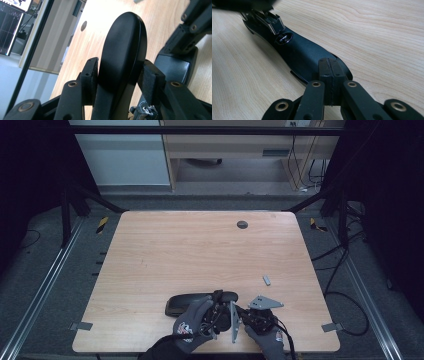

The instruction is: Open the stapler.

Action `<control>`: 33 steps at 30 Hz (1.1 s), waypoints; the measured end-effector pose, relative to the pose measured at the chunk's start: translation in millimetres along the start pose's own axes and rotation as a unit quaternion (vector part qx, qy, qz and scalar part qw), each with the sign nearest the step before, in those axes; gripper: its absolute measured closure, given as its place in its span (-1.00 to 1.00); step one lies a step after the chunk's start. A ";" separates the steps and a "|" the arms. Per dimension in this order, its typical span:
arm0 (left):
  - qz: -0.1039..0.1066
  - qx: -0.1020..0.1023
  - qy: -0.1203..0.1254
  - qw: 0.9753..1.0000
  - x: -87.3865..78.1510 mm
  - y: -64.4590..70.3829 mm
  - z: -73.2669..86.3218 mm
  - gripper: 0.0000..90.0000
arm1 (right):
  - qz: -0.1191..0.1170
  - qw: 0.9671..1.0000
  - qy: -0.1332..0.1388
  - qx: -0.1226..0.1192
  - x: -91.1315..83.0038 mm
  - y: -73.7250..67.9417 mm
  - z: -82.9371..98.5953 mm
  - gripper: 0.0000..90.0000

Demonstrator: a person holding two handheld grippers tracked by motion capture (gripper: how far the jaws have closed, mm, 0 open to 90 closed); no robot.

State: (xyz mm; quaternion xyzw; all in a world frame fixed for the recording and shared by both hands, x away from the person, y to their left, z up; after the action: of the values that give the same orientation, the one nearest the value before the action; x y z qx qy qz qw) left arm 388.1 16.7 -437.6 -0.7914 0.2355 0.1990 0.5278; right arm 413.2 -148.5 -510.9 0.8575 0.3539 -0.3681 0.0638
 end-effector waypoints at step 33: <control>0.018 -0.111 0.058 0.992 -27.5 -43.7 25.4 0.21 | -0.001 1.000 -0.002 -0.009 4.4 -5.8 -4.1 1.00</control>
State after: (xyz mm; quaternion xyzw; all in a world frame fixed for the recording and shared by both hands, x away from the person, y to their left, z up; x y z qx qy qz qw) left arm 389.6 59.3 -398.9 -0.8511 0.2567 0.1872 0.4179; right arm 413.9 -140.2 -510.0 0.8558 0.3581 -0.3663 0.0715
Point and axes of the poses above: each handheld gripper's, and its own axes: x roughly forward along the jaws, z roughly out of its underside, y roughly to its right, the point moved 1 cm from there along x, roughly forward along the jaws, and after that the axes turned 9 degrees about -y, right-handed, at the moved point
